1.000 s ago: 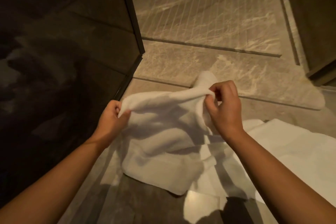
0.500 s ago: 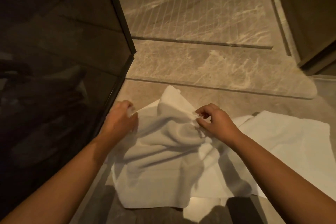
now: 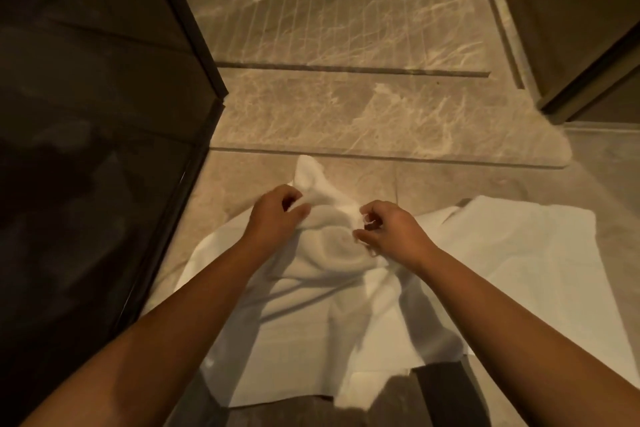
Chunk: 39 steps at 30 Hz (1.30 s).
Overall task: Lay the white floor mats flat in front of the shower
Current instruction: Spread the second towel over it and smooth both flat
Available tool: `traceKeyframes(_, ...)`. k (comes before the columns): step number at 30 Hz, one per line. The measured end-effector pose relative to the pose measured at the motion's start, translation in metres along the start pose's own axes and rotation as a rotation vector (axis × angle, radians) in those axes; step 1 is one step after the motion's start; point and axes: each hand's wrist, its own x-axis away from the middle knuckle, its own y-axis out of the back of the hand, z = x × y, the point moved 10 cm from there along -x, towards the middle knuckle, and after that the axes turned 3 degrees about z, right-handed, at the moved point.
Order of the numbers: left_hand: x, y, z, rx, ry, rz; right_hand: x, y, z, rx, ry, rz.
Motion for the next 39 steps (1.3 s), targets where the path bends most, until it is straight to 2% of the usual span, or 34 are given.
traceKeyframes(2,0.009,0.03,-0.018,0.089,-0.104,-0.127,0.001,0.011,0.0,0.084,0.024,-0.033)
traceKeyframes(6,0.041,0.088,-0.046,0.028,-0.314,-0.408,0.014,0.042,0.002,0.172,0.107,-0.157)
traceKeyframes(9,0.042,0.106,-0.022,-0.083,-0.172,-0.498,0.03,0.051,0.005,0.233,0.201,-0.237)
traceKeyframes(12,0.031,0.1,0.018,-0.342,0.114,-0.433,0.046,0.053,-0.006,0.259,0.225,-0.264)
traceKeyframes(13,0.031,0.095,0.021,-0.407,0.143,-0.422,0.051,0.055,-0.013,0.268,0.218,-0.264)
traceKeyframes(14,0.032,0.088,0.014,-0.47,0.104,-0.417,0.055,0.058,-0.022,0.274,0.2,-0.258)
traceKeyframes(16,0.026,0.06,-0.012,-0.586,-0.11,-0.346,0.063,0.063,-0.044,0.275,0.142,-0.24)
traceKeyframes(18,0.013,0.017,-0.03,-0.697,-0.278,-0.154,0.073,0.065,-0.067,0.298,0.087,-0.212)
traceKeyframes(20,-0.002,-0.02,-0.031,-0.66,-0.258,0.053,0.084,0.063,-0.084,0.343,0.073,-0.171)
traceKeyframes(22,-0.01,-0.049,-0.031,-0.577,-0.211,0.182,0.095,0.058,-0.094,0.422,0.097,-0.142)
traceKeyframes(25,-0.014,-0.079,-0.032,-0.509,-0.165,0.304,0.107,0.058,-0.107,0.465,0.117,-0.135)
traceKeyframes(29,-0.007,-0.104,-0.03,-0.533,-0.137,0.455,0.118,0.065,-0.12,0.452,0.134,-0.144)
traceKeyframes(33,0.001,-0.13,-0.036,-0.669,-0.168,0.563,0.124,0.078,-0.119,0.449,0.169,-0.205)
traceKeyframes(36,0.008,-0.149,-0.046,-0.508,-0.142,0.611,0.12,0.087,-0.121,0.444,0.168,-0.234)
traceKeyframes(39,0.009,-0.159,-0.05,-0.405,-0.1,0.577,0.115,0.086,-0.125,0.45,0.142,-0.229)
